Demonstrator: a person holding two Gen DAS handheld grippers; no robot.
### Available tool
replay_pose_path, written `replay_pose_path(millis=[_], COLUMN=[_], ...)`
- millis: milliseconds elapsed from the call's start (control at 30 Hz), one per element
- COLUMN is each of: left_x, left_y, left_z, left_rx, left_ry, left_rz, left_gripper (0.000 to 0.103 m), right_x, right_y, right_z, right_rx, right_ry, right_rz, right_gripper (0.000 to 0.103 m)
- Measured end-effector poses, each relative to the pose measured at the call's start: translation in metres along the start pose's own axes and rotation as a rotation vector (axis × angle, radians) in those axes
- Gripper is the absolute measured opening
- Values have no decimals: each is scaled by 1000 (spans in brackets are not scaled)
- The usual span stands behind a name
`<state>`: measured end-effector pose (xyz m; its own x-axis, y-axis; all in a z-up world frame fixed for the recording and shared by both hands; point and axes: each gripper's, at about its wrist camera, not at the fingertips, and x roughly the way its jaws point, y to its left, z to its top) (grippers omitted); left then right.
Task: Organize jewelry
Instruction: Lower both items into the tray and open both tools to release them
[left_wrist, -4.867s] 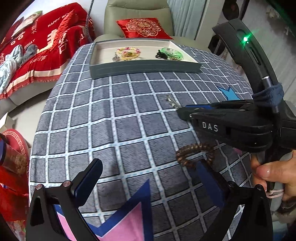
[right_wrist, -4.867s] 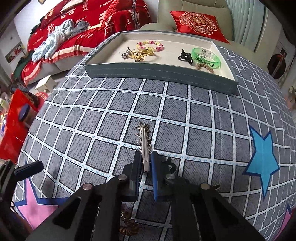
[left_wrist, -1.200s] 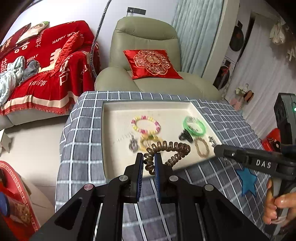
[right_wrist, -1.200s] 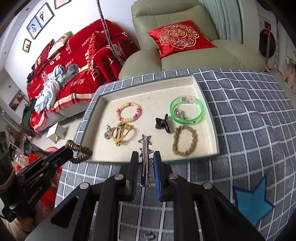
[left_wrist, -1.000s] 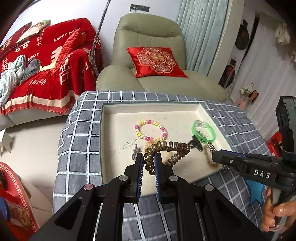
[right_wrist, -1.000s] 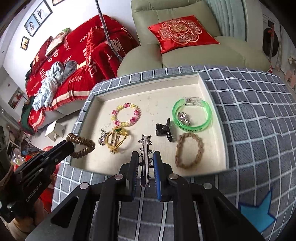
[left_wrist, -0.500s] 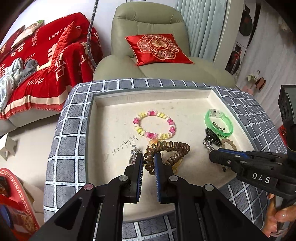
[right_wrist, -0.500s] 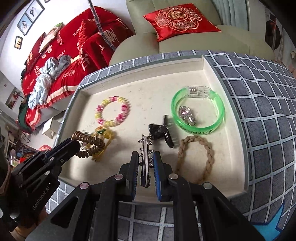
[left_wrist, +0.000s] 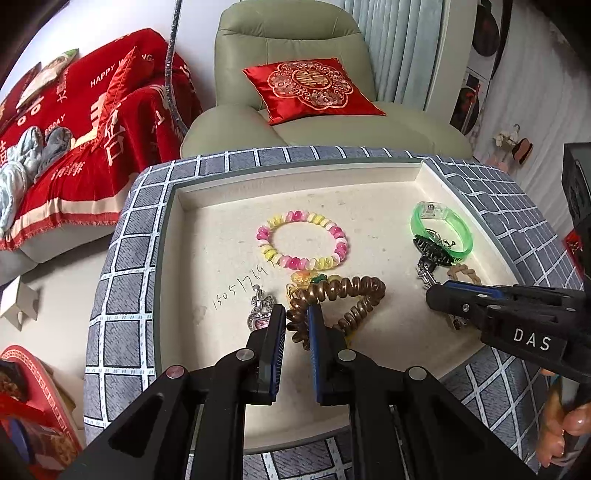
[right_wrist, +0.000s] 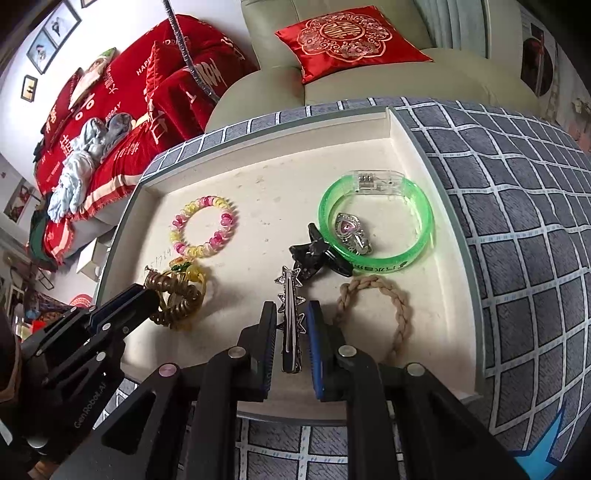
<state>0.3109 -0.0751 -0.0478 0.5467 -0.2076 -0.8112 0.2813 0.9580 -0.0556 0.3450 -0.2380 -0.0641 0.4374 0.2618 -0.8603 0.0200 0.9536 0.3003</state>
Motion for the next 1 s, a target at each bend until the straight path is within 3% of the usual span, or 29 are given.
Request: replay_pose_path(millis=[67,100,133,533,567,600,633,667,733,900,1000], left_x=[-1,-2,-3,-17,-19,-20,-22,-25,-35,-40,-41], left_y=[-1,-1,0,3,2,2,2,3,4,4,6], left_z=[-1,-2,-2,-3,-2,-2,-1,-1,-1,3,2], left_rx=[10,11,10,-4,-1,0,-4,-13,-21,-22,-28], left_ry=[-5,-7,-9,-44,-51,-54,-57,-73,-130,-116,-100], left_rz=[3,3,1,-1,3,8,16,30,49,53,64], left_gripper=[29,29,29,29,34,47,90,103,103,103,103], right_x=[-1,-2,-3,-33,-35,-38,-41,-43,-47,-50,-51], right_y=[1,1,1,-1,-2,-2,-3,-4,-8,-16,-19], right_z=[0,0,0,-6,-6,-6,-6,-6,-6,-6,-7], right_rx=[3,7,10,44,46,48,52,55,62,83,90], right_ry=[0,-3,-7,-80,-86,-92,-100,-104,-110,-115,-111], right_rz=[5,11,16,56,55,53,51,50,49,31,23], right_gripper=[31,50,62,65,65,65,66,66,67,68,77])
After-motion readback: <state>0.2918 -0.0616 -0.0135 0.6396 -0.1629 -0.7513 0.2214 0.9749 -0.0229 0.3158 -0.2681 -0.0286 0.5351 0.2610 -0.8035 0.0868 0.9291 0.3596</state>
